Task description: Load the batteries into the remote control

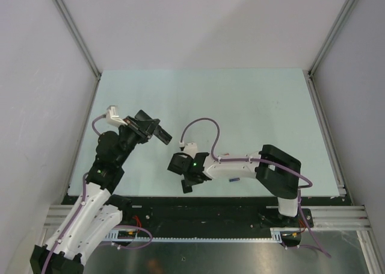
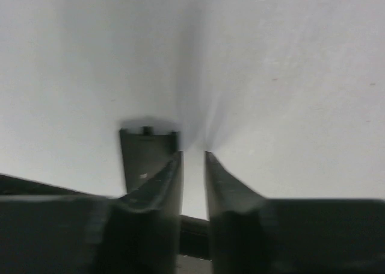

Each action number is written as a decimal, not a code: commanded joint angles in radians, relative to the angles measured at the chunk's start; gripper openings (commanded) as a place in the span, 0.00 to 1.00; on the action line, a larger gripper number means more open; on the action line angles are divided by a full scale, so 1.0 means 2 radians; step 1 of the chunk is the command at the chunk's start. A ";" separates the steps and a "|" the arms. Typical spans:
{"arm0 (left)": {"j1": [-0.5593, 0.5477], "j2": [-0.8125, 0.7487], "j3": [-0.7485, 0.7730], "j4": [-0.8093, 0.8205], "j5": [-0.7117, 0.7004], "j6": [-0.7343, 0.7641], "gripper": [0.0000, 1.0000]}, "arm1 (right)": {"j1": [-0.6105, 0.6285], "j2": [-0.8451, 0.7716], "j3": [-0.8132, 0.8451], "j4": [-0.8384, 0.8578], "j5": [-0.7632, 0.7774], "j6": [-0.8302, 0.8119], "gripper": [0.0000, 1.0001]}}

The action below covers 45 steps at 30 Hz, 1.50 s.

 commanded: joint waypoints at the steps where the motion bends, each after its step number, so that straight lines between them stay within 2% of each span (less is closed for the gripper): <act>1: -0.002 0.005 0.019 0.013 -0.010 0.006 0.00 | -0.009 -0.027 -0.011 -0.035 0.023 -0.012 0.37; 4: -0.002 0.012 0.023 0.013 -0.010 0.010 0.00 | -0.014 -0.054 -0.012 -0.043 0.045 -0.013 0.46; 7: -0.002 0.019 0.028 0.013 -0.008 0.009 0.00 | -0.023 -0.083 -0.011 -0.050 0.055 -0.028 0.48; 11: -0.001 0.031 0.031 0.013 0.001 0.011 0.00 | -0.040 -0.132 -0.026 -0.061 0.085 -0.058 0.49; 13: 0.001 0.041 0.032 0.012 0.014 0.014 0.00 | -0.054 -0.162 -0.046 -0.054 0.096 -0.078 0.45; 15: 0.002 0.062 0.033 0.014 0.031 0.016 0.00 | -0.080 -0.214 -0.086 -0.024 0.109 -0.111 0.43; 19: 0.005 0.111 0.029 0.038 0.121 0.011 0.00 | -0.129 -0.323 -0.170 0.064 0.098 -0.173 0.43; 21: 0.007 0.130 0.019 0.073 0.155 0.001 0.00 | -0.190 -0.369 -0.202 0.095 0.034 -0.194 0.43; 23: 0.008 0.161 0.007 0.128 0.212 -0.024 0.00 | -0.236 -0.380 -0.209 0.103 -0.048 -0.212 0.41; 24: 0.008 0.173 0.005 0.148 0.228 -0.033 0.00 | -0.266 -0.381 -0.211 0.105 -0.066 -0.221 0.41; 28: 0.008 0.221 -0.011 0.250 0.285 -0.081 0.00 | -0.288 -0.376 -0.210 0.119 -0.125 -0.248 0.41; 30: 0.008 0.231 -0.011 0.271 0.302 -0.086 0.00 | -0.292 -0.379 -0.210 0.133 -0.153 -0.246 0.45; 32: 0.007 0.245 -0.009 0.301 0.321 -0.092 0.00 | -0.300 -0.386 -0.211 0.164 -0.228 -0.235 0.50; 33: 0.006 0.252 -0.008 0.312 0.330 -0.093 0.00 | -0.301 -0.389 -0.214 0.179 -0.253 -0.224 0.57; 34: 0.006 0.258 -0.001 0.329 0.340 -0.094 0.00 | -0.310 -0.399 -0.223 0.218 -0.307 -0.198 0.60; 36: 0.005 0.278 0.005 0.350 0.369 -0.101 0.00 | -0.323 -0.405 -0.235 0.262 -0.356 -0.161 0.68; 38: -0.001 0.294 0.016 0.384 0.386 -0.114 0.00 | -0.344 -0.403 -0.255 0.337 -0.420 -0.106 0.70; 40: -0.012 0.315 0.026 0.410 0.401 -0.127 0.00 | -0.350 -0.396 -0.260 0.376 -0.461 -0.076 0.72; 45: -0.038 0.343 0.048 0.427 0.398 -0.134 0.00 | -0.350 -0.366 -0.261 0.461 -0.497 -0.033 0.72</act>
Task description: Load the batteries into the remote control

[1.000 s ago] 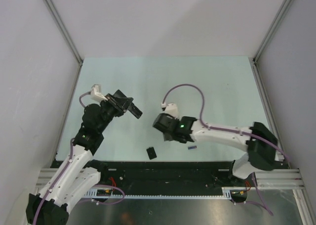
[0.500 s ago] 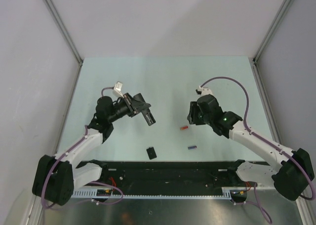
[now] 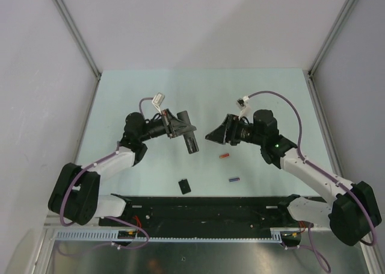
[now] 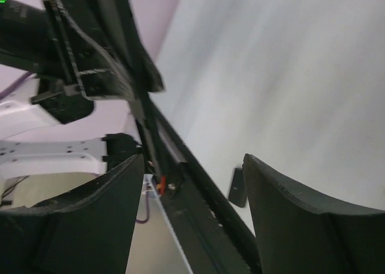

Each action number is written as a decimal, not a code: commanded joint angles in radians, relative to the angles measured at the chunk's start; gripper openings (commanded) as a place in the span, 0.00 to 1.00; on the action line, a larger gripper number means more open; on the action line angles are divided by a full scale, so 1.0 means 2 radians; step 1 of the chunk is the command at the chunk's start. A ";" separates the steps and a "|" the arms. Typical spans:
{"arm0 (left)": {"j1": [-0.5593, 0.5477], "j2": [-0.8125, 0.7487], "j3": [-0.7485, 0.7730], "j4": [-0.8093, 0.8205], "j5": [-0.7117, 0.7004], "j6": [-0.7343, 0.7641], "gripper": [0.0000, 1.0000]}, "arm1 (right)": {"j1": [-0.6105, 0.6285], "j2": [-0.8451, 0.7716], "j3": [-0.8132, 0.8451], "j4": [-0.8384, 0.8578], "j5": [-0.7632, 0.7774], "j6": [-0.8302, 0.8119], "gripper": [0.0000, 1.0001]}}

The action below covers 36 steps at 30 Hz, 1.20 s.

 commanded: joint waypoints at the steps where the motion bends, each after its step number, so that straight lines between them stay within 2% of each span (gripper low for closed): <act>1: -0.026 0.019 0.040 0.068 0.023 -0.021 0.00 | 0.002 0.019 0.001 0.126 -0.078 0.061 0.72; 8: -0.044 0.049 0.058 0.080 0.006 -0.035 0.00 | 0.013 0.040 0.005 0.137 -0.079 0.061 0.68; 14: -0.051 0.062 0.065 0.087 -0.003 -0.045 0.00 | 0.026 0.050 0.005 0.142 -0.081 0.057 0.60; 24: -0.052 0.068 0.072 0.089 -0.007 -0.057 0.02 | 0.036 0.071 0.007 0.145 -0.088 0.060 0.29; 27: -0.052 0.070 0.075 0.088 -0.006 -0.058 0.15 | 0.034 0.069 0.007 0.145 -0.088 0.062 0.21; 28: -0.052 0.072 0.074 0.088 -0.004 -0.059 0.24 | 0.033 0.067 0.007 0.144 -0.089 0.061 0.19; 31: -0.052 0.074 0.070 0.088 -0.001 -0.057 0.38 | 0.029 0.063 0.007 0.144 -0.090 0.062 0.10; 32: -0.053 0.073 0.068 0.089 -0.002 -0.054 0.39 | 0.030 0.061 0.007 0.144 -0.090 0.062 0.06; 36: -0.052 0.071 0.059 0.089 -0.002 -0.053 0.43 | 0.027 0.058 0.007 0.141 -0.092 0.061 0.01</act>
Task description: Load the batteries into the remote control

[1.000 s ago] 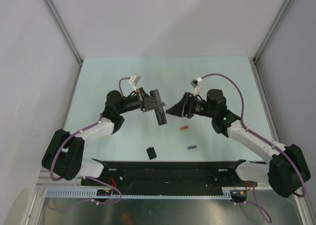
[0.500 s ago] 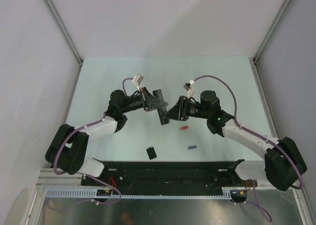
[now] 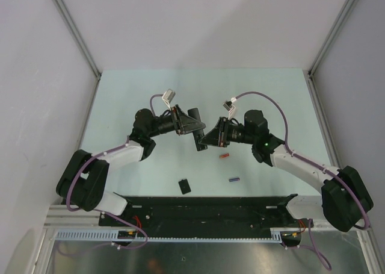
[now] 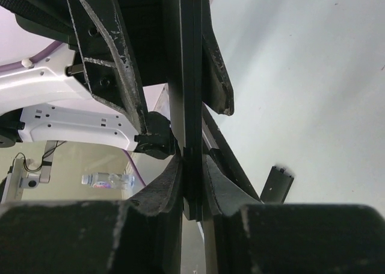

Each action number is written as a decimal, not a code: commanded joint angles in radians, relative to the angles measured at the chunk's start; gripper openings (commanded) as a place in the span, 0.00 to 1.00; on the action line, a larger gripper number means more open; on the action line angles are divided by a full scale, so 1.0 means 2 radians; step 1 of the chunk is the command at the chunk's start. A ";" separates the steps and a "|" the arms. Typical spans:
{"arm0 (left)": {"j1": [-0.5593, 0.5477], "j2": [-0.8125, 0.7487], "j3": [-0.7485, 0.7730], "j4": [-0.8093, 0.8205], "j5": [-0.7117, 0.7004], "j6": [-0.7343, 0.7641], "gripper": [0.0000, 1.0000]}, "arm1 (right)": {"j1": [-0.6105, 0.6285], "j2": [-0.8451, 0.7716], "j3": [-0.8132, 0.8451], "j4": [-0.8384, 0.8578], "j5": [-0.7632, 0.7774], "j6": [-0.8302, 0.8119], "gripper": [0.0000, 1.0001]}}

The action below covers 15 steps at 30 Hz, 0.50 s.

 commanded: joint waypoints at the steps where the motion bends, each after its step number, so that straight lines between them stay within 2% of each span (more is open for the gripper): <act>1: -0.003 -0.003 0.009 0.024 0.002 0.002 0.43 | -0.004 -0.014 0.007 0.011 -0.006 0.000 0.00; 6: -0.003 -0.004 0.006 0.025 0.001 0.003 0.37 | -0.007 -0.018 0.006 0.007 -0.006 -0.001 0.00; 10: -0.003 -0.004 0.002 0.024 -0.001 0.005 0.23 | -0.011 -0.018 0.006 0.006 -0.009 0.000 0.00; 12: -0.003 -0.004 0.002 0.024 0.001 0.005 0.23 | -0.013 -0.019 0.006 0.006 -0.011 0.001 0.00; 15: -0.003 -0.005 0.002 0.024 0.002 0.007 0.30 | -0.015 -0.018 0.006 0.007 -0.012 0.000 0.00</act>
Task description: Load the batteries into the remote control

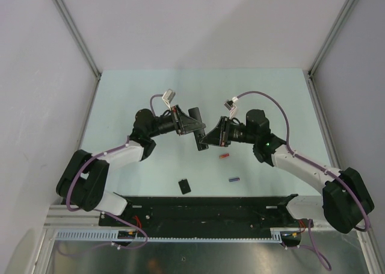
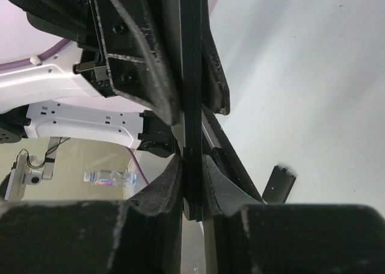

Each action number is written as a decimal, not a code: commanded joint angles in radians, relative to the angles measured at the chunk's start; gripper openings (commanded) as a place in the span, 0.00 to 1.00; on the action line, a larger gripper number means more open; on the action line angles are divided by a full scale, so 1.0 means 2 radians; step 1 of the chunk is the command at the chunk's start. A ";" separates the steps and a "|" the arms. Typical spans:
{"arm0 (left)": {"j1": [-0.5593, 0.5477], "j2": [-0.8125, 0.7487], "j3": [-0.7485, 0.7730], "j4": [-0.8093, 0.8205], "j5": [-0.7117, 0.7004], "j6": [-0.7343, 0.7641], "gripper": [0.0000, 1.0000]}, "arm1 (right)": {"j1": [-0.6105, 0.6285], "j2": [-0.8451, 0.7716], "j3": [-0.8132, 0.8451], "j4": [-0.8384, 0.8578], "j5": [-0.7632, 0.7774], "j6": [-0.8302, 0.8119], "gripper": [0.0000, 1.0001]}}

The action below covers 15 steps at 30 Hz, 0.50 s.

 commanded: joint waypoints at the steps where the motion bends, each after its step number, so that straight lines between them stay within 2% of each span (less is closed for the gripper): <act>1: -0.002 -0.005 0.002 0.025 0.007 0.007 0.32 | -0.009 -0.012 0.006 0.008 -0.003 0.000 0.00; 6: -0.002 -0.006 -0.003 0.025 0.008 0.010 0.31 | -0.012 -0.011 0.006 0.006 -0.002 0.000 0.00; 13: -0.002 -0.008 -0.005 0.025 0.003 0.010 0.02 | -0.012 -0.010 0.006 0.004 -0.003 -0.002 0.00; 15: -0.003 -0.007 -0.004 0.025 0.000 0.010 0.00 | -0.012 -0.010 0.006 -0.001 -0.004 -0.003 0.00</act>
